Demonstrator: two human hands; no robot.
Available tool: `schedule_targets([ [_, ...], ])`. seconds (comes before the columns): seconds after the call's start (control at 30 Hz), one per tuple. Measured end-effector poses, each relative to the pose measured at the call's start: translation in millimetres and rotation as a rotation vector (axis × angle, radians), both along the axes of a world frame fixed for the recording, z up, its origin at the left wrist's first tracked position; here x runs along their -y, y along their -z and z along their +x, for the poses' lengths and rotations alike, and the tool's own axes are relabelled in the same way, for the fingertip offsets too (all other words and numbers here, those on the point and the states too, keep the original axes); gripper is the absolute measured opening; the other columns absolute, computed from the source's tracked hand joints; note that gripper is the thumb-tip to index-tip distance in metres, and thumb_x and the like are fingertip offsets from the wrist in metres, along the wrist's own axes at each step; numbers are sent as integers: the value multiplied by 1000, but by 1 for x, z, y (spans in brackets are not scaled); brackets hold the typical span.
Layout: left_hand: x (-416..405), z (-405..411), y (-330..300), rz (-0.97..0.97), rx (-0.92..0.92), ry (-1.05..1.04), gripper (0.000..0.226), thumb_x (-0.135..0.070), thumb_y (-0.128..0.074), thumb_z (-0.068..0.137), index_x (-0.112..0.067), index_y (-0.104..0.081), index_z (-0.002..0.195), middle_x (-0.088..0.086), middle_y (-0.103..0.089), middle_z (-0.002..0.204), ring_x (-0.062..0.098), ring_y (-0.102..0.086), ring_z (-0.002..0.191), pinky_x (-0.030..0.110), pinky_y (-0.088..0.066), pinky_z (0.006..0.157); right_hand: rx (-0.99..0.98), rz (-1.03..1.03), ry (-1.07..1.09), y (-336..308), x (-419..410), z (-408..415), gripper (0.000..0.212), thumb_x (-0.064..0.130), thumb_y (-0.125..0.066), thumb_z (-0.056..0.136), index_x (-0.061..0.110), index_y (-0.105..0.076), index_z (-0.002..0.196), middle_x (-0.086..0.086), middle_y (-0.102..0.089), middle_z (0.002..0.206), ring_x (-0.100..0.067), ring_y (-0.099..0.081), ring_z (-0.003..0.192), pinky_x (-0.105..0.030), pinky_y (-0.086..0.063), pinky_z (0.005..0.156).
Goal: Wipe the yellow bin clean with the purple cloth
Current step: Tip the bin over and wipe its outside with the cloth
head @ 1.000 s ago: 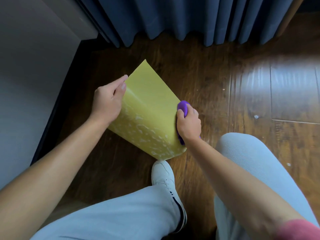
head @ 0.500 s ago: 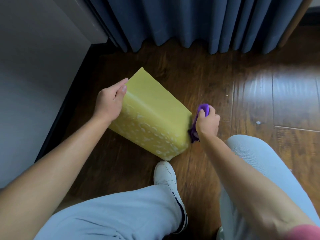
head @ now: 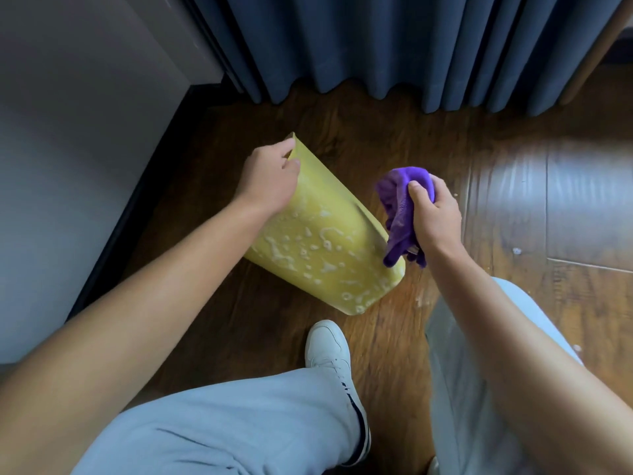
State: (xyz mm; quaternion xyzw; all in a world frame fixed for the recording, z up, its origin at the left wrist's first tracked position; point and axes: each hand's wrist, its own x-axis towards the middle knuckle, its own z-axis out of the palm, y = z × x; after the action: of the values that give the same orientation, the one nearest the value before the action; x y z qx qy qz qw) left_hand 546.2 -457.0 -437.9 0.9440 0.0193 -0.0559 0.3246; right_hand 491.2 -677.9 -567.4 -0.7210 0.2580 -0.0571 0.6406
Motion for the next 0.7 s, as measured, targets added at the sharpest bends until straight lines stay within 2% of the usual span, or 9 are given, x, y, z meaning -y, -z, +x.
schedule_targets([
  [0.1,-8,2,2,-89,-57,72,62,-8,-51,100,-21,-35,158,1,-52,154,15,-53,138,39,-44,115,10,13,51,-1,6,3,33,35,-54,102,27,-63,133,8,-68,117,-14,-64,109,-27,-48,91],
  [0.17,-18,2,1,-123,-93,148,69,-7,-54,100,-26,-28,160,-1,-51,154,12,-54,136,40,-45,113,-6,42,88,-1,12,5,37,38,-55,100,25,-64,133,6,-70,120,-15,-65,110,-34,-53,97],
  [0.27,-38,-7,5,-79,-94,279,69,-13,-57,103,-34,-24,161,-14,-39,159,-1,-40,142,19,-38,112,-30,72,122,-2,22,5,42,44,-55,96,27,-65,132,5,-71,120,-16,-67,111,-43,-54,103],
  [0.33,-50,-15,11,-80,-90,298,66,-18,-56,105,-38,-26,160,-22,-38,154,-16,-40,132,3,-35,102,-40,99,140,-2,26,4,40,44,-55,96,27,-66,131,5,-72,118,-16,-68,109,-46,-55,103],
  [0.37,-54,-18,15,-97,-89,288,64,-20,-55,105,-41,-27,159,-26,-39,150,-21,-43,127,3,-37,101,-45,115,143,-2,26,4,39,43,-55,96,27,-66,130,5,-72,117,-16,-68,109,-46,-55,102],
  [0.43,-60,-22,21,-123,-81,243,61,-25,-54,106,-49,-27,156,-27,-43,148,-16,-48,127,17,-42,107,-45,133,135,-4,24,4,39,43,-55,97,27,-65,131,4,-72,117,-16,-68,108,-46,-56,102],
  [0.5,-62,-25,23,-143,-56,194,58,-27,-52,107,-51,-30,154,-20,-51,148,-4,-54,129,30,-47,110,-37,127,132,-6,22,3,42,43,-55,97,26,-65,134,4,-71,119,-16,-68,110,-45,-55,102],
  [0.63,-54,-33,27,-182,9,108,51,-26,-50,108,-38,-36,156,-6,-54,151,9,-56,134,40,-49,110,12,84,104,-9,20,-1,39,38,-56,101,26,-63,137,6,-70,121,-15,-67,111,-39,-56,100],
  [0.7,-50,-36,28,-188,38,51,50,-25,-49,108,-32,-38,156,-1,-59,146,12,-60,130,42,-53,107,24,74,96,-9,20,-3,38,38,-57,100,27,-64,136,6,-70,119,-16,-68,109,-40,-58,96],
])
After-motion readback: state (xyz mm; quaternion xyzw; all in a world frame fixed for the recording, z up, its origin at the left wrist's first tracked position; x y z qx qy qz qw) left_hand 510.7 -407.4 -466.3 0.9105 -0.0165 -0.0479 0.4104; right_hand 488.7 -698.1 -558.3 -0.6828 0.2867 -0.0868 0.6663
